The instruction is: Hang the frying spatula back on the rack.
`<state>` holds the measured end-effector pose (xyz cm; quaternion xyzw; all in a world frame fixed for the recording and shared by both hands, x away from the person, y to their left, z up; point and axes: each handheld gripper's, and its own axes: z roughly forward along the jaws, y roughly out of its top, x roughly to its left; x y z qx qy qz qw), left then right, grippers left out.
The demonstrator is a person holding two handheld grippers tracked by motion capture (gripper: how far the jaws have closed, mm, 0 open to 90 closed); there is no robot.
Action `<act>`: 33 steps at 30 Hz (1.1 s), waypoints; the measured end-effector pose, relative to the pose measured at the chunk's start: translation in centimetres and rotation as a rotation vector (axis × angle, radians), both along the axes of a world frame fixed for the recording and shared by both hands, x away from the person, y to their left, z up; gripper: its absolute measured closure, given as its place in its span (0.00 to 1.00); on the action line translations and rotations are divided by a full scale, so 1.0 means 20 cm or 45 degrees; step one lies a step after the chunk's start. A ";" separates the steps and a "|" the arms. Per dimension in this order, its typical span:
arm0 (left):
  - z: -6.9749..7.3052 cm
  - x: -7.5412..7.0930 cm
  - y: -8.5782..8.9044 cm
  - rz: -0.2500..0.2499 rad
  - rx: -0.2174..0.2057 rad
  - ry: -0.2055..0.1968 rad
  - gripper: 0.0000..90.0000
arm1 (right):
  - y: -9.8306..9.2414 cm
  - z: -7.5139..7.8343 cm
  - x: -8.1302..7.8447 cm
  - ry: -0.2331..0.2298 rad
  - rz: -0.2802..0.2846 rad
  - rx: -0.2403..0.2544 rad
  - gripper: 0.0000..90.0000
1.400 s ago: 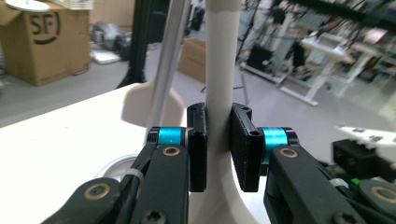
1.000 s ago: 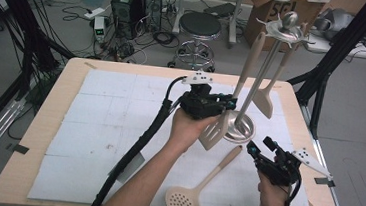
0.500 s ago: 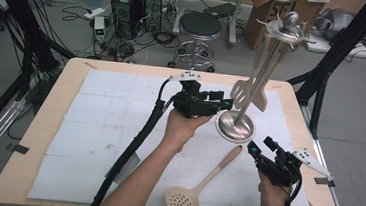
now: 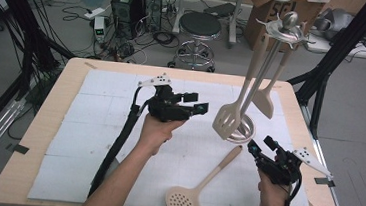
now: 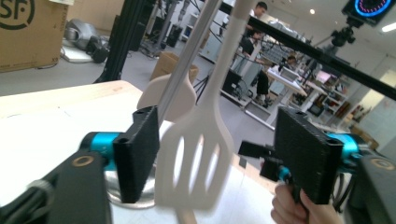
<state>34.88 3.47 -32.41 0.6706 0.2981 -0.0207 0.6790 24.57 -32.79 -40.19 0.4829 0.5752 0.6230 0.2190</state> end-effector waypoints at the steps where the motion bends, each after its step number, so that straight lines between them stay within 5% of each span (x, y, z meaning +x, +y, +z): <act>1: 0.00 0.00 0.01 0.005 0.005 -0.002 0.34 | 0.00 0.00 0.00 0.003 0.000 0.002 0.24; 7: -0.04 -0.05 0.09 0.008 0.064 -0.032 0.32 | 0.00 0.00 0.00 0.000 0.003 -0.002 0.24; 20: -0.18 -0.17 0.33 0.015 0.094 -0.115 0.29 | 0.03 0.01 0.01 -0.003 0.003 -0.001 0.24; 33: -0.25 -0.20 0.43 0.068 0.068 -0.084 0.29 | 0.04 0.00 0.01 0.002 0.004 -0.008 0.24</act>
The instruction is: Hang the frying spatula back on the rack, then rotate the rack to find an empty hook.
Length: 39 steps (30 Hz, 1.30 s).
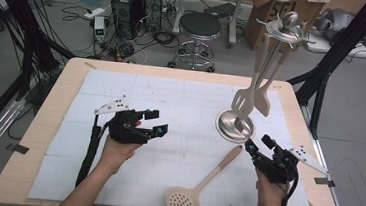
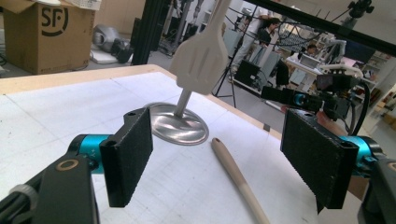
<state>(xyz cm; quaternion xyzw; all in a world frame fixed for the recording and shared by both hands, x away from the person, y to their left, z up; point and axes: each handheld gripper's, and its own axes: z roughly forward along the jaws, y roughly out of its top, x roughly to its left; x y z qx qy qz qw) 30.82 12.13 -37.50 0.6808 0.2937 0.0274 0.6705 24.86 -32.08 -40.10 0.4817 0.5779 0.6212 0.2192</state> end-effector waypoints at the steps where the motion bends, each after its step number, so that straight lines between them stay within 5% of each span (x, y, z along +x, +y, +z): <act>1: -0.01 0.00 0.01 0.003 0.005 0.003 0.29 | 0.00 0.00 0.00 0.000 0.000 0.000 0.24; 13: -0.13 -0.11 0.19 0.076 0.016 0.047 0.29 | -0.02 0.03 0.00 -0.011 0.003 0.030 0.24; 22: -0.17 -0.16 0.24 0.108 0.012 0.061 0.29 | 0.00 0.06 0.02 -0.023 0.013 0.037 0.25; 24: -0.17 -0.17 0.26 0.122 0.011 0.054 0.29 | 0.00 0.08 0.03 -0.026 0.015 0.042 0.28; 27: -0.18 -0.17 0.27 0.138 -0.005 0.070 0.29 | 0.01 0.11 0.04 -0.028 -0.010 0.058 0.46; 39: -0.21 -0.20 0.34 0.192 -0.034 0.119 0.29 | 0.01 0.22 0.08 -0.097 0.041 0.126 0.68</act>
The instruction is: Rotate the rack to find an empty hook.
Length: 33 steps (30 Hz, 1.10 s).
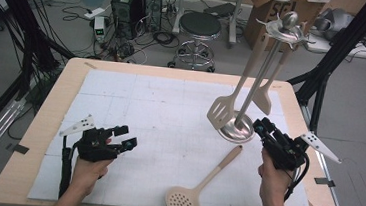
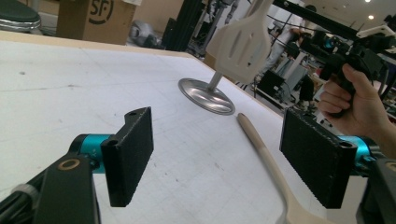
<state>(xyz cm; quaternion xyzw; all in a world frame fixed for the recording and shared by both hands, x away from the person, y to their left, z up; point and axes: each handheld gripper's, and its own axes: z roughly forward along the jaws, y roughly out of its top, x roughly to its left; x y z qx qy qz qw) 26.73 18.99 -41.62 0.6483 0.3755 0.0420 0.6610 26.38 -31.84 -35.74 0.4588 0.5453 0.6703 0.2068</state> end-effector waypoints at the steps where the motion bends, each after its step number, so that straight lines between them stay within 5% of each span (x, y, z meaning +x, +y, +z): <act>1: 0.00 0.00 0.00 0.010 0.003 0.009 0.29 | 0.00 0.00 0.00 0.002 0.001 -0.007 0.69; 13: -0.04 -0.02 0.02 0.028 -0.006 0.037 0.30 | -0.01 0.07 0.05 0.044 -0.001 0.031 1.00; 33: -0.07 -0.01 0.01 0.152 0.141 0.050 0.26 | -0.07 0.26 0.15 0.068 -0.033 0.148 1.00</act>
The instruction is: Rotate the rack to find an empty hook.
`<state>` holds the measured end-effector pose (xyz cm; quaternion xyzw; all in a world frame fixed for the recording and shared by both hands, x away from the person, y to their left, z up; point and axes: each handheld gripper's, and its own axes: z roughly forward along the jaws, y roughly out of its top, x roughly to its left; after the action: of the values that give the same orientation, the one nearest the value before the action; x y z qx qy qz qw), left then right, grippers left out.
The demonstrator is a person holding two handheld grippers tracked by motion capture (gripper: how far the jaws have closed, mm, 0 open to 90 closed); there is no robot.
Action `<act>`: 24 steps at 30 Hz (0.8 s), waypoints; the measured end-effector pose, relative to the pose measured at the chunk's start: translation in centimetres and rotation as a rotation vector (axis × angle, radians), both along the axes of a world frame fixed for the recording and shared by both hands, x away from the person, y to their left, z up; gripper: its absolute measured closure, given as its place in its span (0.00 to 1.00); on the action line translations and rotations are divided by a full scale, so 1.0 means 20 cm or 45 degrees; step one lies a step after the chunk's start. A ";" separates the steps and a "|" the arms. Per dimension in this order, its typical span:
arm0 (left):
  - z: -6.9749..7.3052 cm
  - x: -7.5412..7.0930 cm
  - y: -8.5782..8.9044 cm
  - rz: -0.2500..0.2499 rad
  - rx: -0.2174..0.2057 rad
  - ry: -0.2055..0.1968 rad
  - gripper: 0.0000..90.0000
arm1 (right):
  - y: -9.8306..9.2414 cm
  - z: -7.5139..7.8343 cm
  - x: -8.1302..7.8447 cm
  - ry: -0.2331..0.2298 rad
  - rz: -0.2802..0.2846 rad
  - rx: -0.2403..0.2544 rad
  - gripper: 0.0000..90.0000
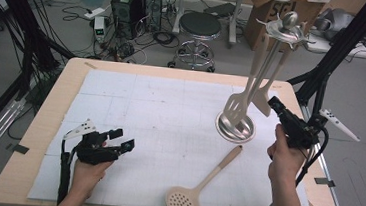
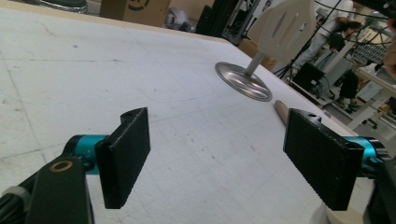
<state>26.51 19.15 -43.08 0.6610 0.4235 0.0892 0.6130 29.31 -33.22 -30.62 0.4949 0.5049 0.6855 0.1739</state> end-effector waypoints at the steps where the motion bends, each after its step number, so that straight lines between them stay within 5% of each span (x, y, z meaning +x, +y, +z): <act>1: 0.00 0.00 0.00 0.007 0.013 -0.008 0.26 | -0.01 0.01 0.00 0.003 0.000 0.006 1.00; 12: 0.00 -0.01 0.01 0.029 0.006 -0.072 0.26 | -0.05 0.14 0.08 -0.034 -0.019 0.076 1.00; 24: -0.02 0.00 0.01 0.028 -0.003 -0.048 0.26 | -0.02 0.29 0.15 -0.104 -0.032 0.112 1.00</act>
<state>26.50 19.29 -43.42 0.6538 0.4192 0.1079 0.6207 32.27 -33.63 -24.89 0.4798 0.4605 0.7246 0.1810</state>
